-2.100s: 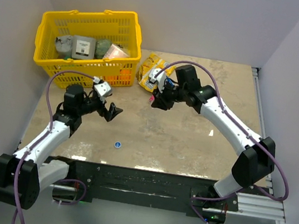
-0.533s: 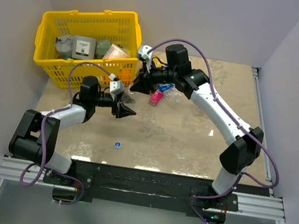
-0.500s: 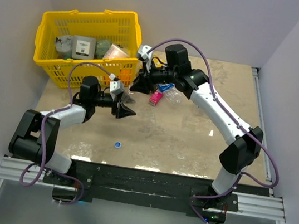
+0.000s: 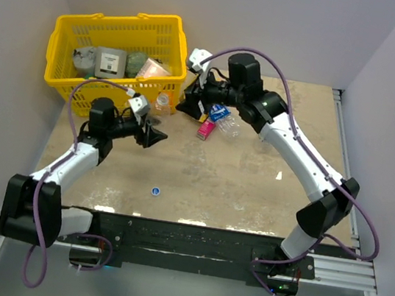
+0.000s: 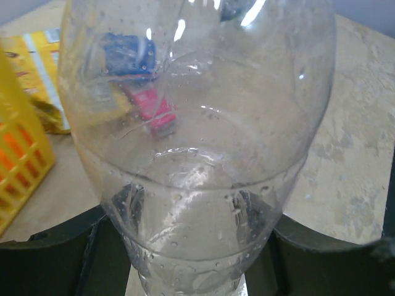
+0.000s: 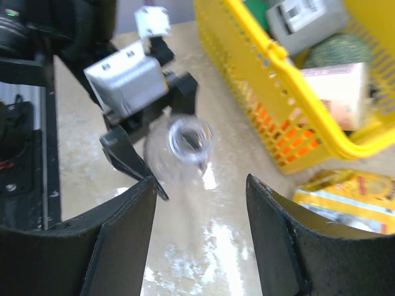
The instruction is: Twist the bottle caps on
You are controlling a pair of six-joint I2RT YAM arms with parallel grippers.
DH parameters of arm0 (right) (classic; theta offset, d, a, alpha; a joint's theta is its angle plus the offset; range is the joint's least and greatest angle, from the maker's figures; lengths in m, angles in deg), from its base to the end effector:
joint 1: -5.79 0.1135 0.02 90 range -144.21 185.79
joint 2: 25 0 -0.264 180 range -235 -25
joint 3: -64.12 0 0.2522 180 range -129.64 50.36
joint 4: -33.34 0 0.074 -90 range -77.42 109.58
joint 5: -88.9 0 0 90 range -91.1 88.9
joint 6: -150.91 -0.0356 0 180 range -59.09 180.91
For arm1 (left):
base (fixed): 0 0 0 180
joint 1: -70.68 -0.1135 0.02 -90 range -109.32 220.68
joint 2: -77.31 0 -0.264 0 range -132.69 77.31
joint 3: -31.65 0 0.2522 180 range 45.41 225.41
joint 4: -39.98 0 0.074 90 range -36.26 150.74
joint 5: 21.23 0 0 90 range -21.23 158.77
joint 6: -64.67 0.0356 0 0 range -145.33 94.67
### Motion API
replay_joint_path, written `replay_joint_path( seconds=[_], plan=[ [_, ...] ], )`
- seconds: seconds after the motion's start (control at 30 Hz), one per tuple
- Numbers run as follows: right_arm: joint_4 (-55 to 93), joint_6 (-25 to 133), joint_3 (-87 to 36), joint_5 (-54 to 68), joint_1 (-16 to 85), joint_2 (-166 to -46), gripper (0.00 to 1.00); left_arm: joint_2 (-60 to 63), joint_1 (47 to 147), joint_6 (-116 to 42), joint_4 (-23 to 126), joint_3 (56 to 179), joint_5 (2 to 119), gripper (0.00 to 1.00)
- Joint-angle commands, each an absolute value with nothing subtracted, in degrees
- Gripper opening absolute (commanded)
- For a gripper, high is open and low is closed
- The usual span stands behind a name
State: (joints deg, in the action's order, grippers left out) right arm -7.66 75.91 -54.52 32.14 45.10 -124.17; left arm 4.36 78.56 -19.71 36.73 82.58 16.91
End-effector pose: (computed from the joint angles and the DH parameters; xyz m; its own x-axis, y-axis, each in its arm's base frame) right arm 0.2943 0.2662 0.4201 -0.0350 -0.3085 -0.9506 -0.9664 0.2529 -0.0465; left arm 0.2609 -0.0644 0.2405 -0.2367 0.0938 -0.9671 0.8496 0.5029 -0.1591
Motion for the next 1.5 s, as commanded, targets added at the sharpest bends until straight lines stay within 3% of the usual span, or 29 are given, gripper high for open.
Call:
replay_joint_path(
  seconds=[0.0, 0.1, 0.23, 0.47, 0.67, 1.47],
  plan=[
    [-7.47, 82.84, -53.54, 25.96, 44.82, -119.56, 0.6, 10.07, 72.63, -29.1, 35.83, 84.87, 25.25, 0.08],
    [-18.01, 97.05, -52.39, 31.41, 45.86, -121.23, 0.59, 11.39, 69.29, -30.96, 35.73, 87.94, 28.86, 0.0],
    [-36.1, 120.54, -53.01, 32.75, 50.78, -127.98, 0.58, 11.13, 65.94, -32.01, 36.34, 92.95, 29.83, 0.0],
    [-39.22, 145.61, -51.59, 26.34, 59.92, -137.47, 0.56, 13.32, 63.04, -34.64, 34.94, 92.08, 31.07, 0.0],
    [-39.75, 153.36, -53.97, 23.6, 63.62, -145.3, 0.57, 15.7, 62.69, -34.92, 35.28, 89.8, 30.63, 0.0],
    [-40.27, 149.33, -61.44, 23.86, 68.98, -155.34, 0.56, 17.81, 62.6, -35.35, 33.53, 85.84, 30.54, 0.0]
  ],
)
